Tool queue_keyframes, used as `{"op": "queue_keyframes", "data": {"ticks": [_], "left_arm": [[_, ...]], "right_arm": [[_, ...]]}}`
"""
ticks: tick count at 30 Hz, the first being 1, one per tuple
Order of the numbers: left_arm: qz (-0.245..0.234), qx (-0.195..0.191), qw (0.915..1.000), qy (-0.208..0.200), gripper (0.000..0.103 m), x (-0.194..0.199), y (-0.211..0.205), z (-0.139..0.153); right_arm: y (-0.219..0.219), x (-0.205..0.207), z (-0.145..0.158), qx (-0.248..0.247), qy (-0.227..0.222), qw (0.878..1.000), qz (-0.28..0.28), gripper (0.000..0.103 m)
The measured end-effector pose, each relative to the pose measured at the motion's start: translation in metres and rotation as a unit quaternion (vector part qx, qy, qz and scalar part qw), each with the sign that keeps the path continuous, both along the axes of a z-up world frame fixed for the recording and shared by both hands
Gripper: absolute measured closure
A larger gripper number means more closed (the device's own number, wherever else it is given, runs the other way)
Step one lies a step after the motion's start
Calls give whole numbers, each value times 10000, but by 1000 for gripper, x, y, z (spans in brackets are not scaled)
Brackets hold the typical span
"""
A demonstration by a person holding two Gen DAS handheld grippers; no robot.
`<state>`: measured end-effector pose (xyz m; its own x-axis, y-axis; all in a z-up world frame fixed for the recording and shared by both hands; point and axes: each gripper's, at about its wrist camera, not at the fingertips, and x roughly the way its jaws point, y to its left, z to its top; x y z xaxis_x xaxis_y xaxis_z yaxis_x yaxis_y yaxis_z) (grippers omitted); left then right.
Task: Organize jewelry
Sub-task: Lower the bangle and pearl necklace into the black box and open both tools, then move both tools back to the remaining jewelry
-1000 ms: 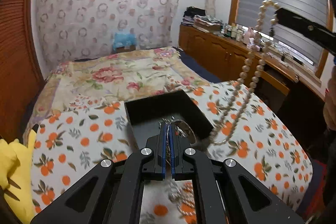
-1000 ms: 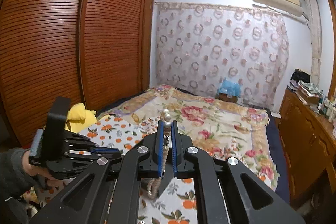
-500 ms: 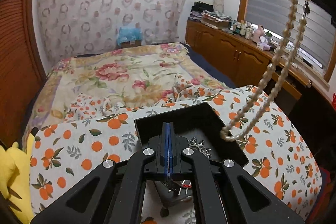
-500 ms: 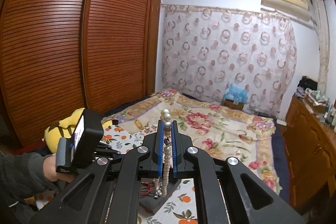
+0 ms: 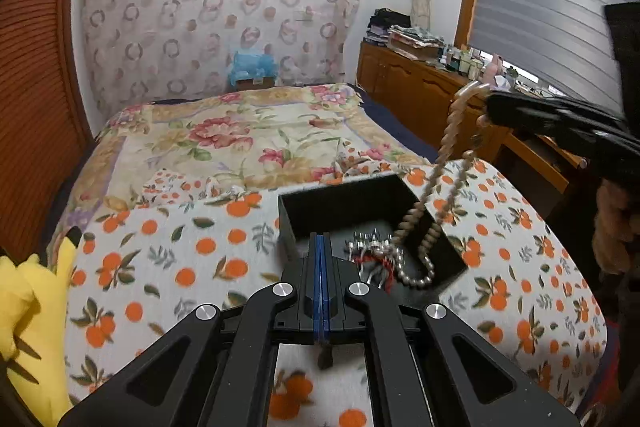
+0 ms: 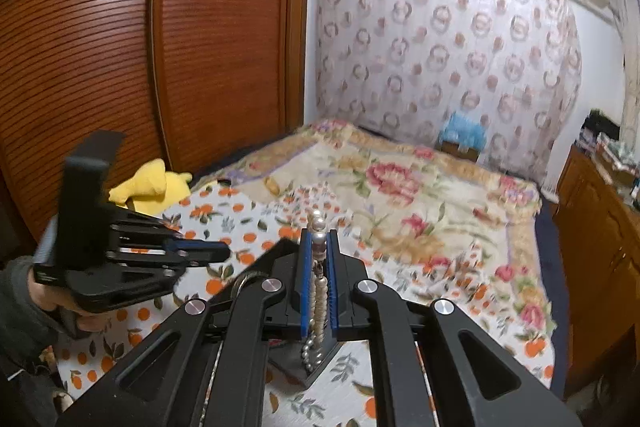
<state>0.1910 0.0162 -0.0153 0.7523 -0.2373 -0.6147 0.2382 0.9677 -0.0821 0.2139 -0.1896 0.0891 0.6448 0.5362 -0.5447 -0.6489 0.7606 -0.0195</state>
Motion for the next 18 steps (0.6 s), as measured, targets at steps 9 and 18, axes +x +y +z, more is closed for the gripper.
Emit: {"op": "queue_keyframes", "data": {"ticks": [9,18], "left_arm": [[-99,-114,9999,42,103,-47,2,-11],[-195,7,9997,172,103,-93,-8,-33]], "right_arm": [[-6,-12,-23,-1,240,9996,-179,94],[-37,-78,-66,-88,500,9984,-261,94]]}}
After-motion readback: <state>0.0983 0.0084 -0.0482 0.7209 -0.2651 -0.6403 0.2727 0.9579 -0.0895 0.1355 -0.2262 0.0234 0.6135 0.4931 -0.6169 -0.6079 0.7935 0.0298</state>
